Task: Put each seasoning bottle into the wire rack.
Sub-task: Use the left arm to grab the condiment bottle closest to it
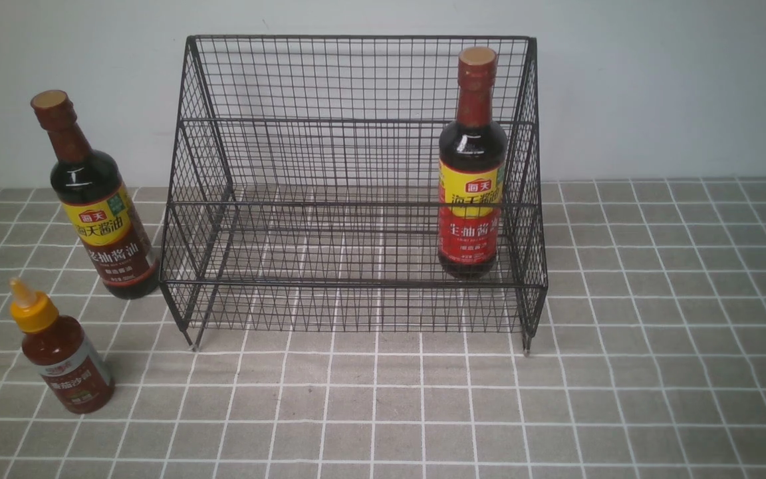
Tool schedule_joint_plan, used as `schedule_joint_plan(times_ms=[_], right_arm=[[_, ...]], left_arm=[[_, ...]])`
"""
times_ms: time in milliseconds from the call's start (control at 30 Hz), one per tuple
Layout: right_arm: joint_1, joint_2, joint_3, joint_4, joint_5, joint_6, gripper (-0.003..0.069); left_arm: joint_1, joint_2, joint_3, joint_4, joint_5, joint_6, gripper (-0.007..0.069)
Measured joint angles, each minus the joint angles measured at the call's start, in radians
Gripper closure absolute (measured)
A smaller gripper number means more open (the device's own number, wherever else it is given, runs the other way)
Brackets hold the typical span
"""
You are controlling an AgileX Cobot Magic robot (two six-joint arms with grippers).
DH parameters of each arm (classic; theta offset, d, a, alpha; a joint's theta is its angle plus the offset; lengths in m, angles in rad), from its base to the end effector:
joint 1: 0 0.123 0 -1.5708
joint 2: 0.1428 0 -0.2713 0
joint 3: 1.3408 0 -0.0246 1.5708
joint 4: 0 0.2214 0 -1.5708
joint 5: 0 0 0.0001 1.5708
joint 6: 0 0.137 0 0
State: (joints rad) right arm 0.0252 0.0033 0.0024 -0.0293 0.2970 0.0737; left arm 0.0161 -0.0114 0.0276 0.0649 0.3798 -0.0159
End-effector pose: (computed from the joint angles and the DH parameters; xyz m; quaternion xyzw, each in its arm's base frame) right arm 0.0841 0.0009 0.1757 0.0107 0.7789 0.0189 0.6267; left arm 0.0806 0.0046 0.1572 0.0043 0.8072 0.0275 0.5896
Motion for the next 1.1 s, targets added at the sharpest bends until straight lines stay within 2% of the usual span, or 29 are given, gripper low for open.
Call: schedule_joint_plan(times_ms=[167, 1100], right_arm=[[-0.035, -0.012, 0.021, -0.002, 0.067, 0.000, 0.0672], [-0.035, -0.014, 0.020, -0.002, 0.068, 0.013, 0.0672]], left_arm=[[0.000, 0.000, 0.000, 0.000, 0.000, 0.000, 0.0631], [0.000, 0.000, 0.000, 0.000, 0.000, 0.000, 0.0631]])
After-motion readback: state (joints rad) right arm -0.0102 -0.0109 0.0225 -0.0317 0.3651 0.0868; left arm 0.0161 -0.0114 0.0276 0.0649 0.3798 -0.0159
